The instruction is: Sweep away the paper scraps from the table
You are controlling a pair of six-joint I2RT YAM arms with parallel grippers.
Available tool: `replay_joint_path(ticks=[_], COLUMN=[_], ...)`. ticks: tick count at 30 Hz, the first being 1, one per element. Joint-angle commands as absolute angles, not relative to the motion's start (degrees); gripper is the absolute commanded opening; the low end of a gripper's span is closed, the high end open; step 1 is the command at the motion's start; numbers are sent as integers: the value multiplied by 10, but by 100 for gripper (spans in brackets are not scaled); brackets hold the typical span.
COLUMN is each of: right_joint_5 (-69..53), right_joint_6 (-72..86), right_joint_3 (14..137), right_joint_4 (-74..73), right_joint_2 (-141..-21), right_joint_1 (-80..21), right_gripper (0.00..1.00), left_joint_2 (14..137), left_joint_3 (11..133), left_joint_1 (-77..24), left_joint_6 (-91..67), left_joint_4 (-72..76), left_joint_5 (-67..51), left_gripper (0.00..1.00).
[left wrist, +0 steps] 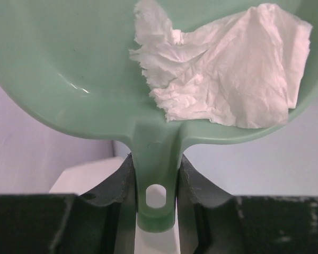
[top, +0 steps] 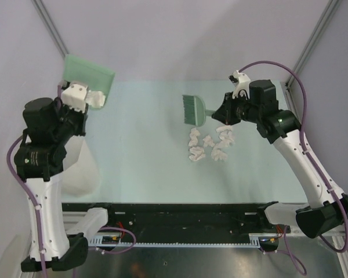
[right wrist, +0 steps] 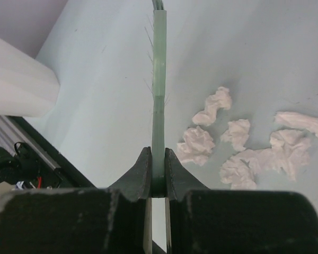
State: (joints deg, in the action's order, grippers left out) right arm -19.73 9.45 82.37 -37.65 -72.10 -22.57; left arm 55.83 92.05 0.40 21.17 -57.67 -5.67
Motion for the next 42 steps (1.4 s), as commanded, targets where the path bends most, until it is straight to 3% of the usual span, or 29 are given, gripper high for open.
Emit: replay_joint_path(ticks=[1,13,19,32,42], right_joint_5=[-220,-241,-243,-219,-162], right_joint_6=[91,75,67,55,42], right_joint_3=[826,819,817,817,820], right_joint_4=[-353,-347,-339,-324,-338], right_joint_2=[-713,-728,-723,-726,-746], right_joint_1=[-242,-272,-282,-319,-330], right_gripper=[0,0,0,0,0], left_joint_2=[534,446,393,403,416], left_joint_3=[940,876,817,785,812], left_joint_1=[60,130,130,54,38], left_joint_6=[247,419,589,982,1033], left_joint_4=[-645,-657,-680,-646,-628], left_joint_5=[16,407,549,641,667], left_gripper=[0,0,0,0,0])
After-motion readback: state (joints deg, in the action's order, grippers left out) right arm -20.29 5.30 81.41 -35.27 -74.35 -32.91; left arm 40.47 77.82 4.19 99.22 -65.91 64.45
